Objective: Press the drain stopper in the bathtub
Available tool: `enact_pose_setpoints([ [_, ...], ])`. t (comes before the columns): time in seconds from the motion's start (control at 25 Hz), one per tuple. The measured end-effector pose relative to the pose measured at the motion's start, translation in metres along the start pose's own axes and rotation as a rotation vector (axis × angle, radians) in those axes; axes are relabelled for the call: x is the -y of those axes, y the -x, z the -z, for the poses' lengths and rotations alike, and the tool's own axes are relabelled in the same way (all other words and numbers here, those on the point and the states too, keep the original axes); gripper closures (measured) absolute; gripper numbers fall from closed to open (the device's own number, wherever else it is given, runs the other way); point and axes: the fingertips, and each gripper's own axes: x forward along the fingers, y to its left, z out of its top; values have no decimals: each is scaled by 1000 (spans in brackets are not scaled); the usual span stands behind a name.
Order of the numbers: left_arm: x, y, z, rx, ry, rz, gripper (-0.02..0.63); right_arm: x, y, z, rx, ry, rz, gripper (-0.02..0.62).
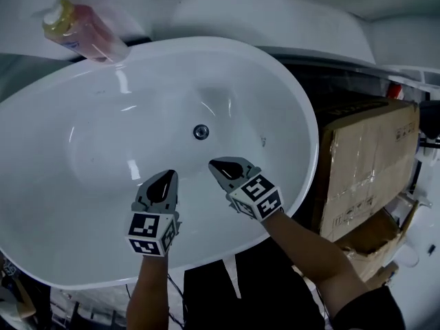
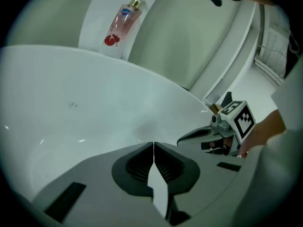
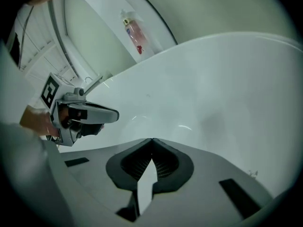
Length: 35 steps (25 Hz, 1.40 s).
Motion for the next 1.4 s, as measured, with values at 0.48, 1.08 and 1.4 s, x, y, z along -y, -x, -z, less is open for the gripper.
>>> enact_pose_setpoints([
  [0.48,-49,-55,58,-64,-39,6,586,19,-79,43,-101,41,-19,580],
  [1.08,-102,-127,124,-176,-9,29,586,91,-158,90,-237,128,51,580],
  [1.4,-122,-161,141,-169,4,23,586,115,-197,111,-305,238,114,580],
])
